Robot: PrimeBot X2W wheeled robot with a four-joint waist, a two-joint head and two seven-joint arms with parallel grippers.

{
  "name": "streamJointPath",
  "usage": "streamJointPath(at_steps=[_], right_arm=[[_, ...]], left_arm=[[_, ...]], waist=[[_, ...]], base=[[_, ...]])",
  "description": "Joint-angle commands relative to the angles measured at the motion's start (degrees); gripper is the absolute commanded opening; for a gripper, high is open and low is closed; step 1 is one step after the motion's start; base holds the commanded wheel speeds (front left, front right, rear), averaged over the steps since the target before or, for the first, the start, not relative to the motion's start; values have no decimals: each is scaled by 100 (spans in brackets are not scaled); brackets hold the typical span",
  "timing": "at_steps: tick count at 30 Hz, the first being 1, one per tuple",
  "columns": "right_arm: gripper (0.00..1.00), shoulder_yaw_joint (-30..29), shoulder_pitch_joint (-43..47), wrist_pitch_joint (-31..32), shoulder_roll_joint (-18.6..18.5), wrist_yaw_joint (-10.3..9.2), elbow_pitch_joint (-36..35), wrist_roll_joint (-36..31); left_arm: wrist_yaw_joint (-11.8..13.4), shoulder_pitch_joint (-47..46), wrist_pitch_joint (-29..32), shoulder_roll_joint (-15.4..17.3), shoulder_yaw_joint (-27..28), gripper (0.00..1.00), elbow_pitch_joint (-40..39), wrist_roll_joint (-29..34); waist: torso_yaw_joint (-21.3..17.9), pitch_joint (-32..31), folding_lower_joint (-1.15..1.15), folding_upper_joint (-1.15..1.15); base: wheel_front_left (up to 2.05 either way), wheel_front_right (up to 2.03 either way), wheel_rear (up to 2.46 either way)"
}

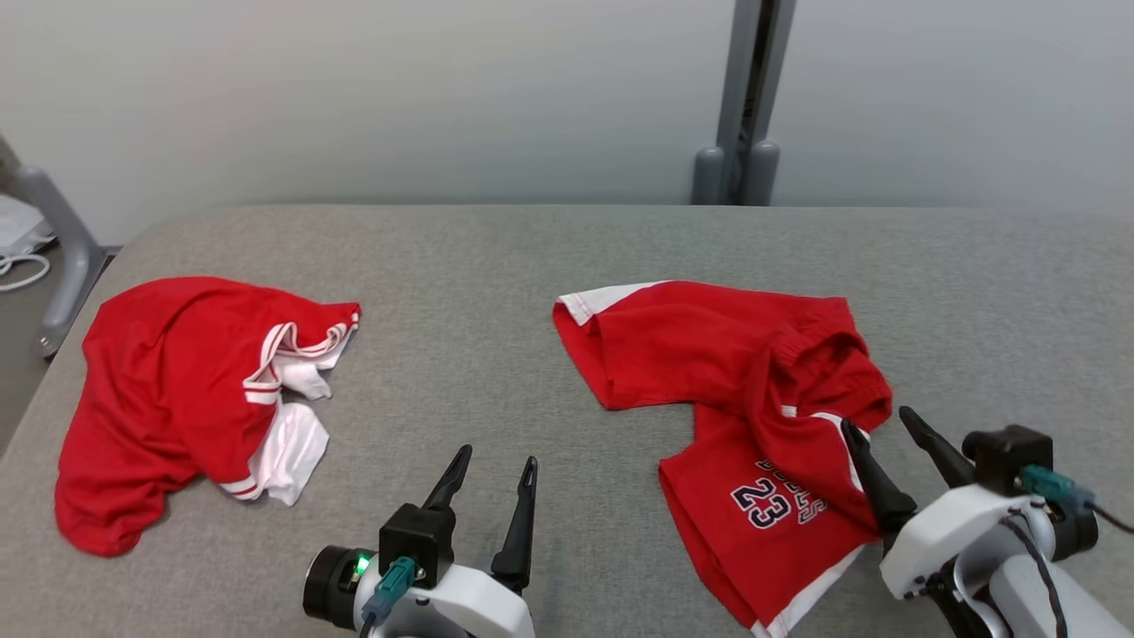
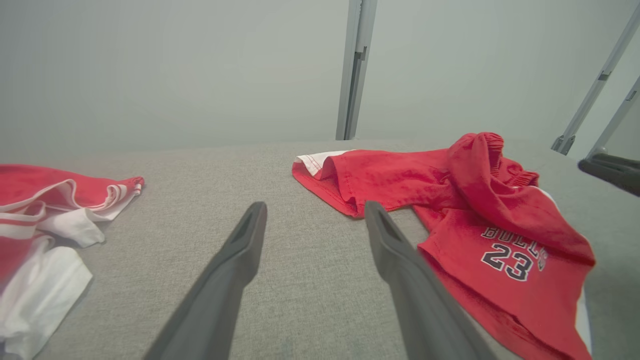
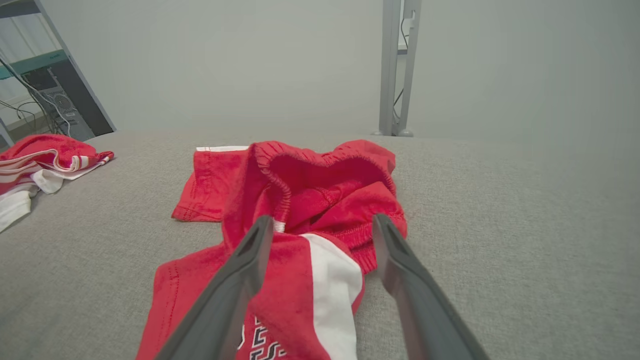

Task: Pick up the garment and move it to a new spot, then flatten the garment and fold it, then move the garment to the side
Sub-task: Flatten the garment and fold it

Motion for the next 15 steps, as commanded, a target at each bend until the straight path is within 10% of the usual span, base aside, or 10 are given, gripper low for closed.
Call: streamJointPath(at_steps=[1,15], right_arm=[[100,126,-165,50,-64,-1,131,159],[100,1721,-1345,294,-689,0,1087,1560]], left_arm=[[7,-118,1,27,-7,100,-2,-27],[92,-357,1,27,-126,100,-20,-43]], waist=[[123,93,0,0],[639,530,0,0]], base=[[0,0,0],[0,0,0]])
